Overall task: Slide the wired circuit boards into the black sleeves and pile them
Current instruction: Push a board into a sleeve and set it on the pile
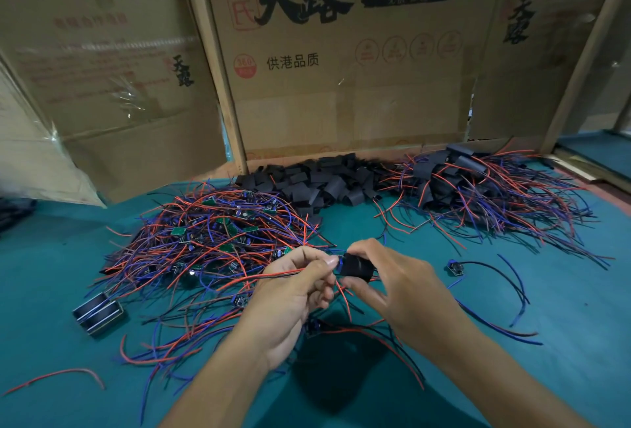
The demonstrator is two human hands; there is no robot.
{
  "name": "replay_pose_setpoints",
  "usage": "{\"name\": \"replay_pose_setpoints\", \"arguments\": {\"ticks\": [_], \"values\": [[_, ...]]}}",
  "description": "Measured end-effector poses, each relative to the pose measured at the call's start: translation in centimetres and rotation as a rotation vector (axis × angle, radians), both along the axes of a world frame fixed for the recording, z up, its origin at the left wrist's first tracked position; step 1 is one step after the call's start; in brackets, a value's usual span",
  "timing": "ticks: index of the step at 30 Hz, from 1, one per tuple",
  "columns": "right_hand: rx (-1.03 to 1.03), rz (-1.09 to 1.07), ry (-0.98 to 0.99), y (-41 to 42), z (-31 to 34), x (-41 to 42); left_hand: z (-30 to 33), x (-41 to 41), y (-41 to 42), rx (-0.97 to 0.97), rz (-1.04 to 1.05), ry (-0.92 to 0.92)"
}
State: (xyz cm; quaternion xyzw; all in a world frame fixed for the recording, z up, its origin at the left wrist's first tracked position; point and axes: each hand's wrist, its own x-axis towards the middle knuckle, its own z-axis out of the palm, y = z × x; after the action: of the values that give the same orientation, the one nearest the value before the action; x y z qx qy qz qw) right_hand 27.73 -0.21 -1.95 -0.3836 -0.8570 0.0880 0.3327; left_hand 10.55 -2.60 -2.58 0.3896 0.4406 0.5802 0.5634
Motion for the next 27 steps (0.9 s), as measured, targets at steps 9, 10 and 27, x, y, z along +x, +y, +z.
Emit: {"name": "replay_pose_setpoints", "arguments": {"ticks": [9,10,27], "values": [[0.025,0.023,-0.026,-0.02,-0.29,-0.20,-0.46,0.65,-0.02,-0.031,0.025,0.011],[0.029,0.025,-0.034,-0.02,-0.32,-0.17,-0.53,0.65,-0.04,-0.041,0.031,0.009],[0.224,-0.139,-0.345,0.00,-0.30,-0.63,-0.99,0.12,0.58,-0.106,0.040,0.067]]}}
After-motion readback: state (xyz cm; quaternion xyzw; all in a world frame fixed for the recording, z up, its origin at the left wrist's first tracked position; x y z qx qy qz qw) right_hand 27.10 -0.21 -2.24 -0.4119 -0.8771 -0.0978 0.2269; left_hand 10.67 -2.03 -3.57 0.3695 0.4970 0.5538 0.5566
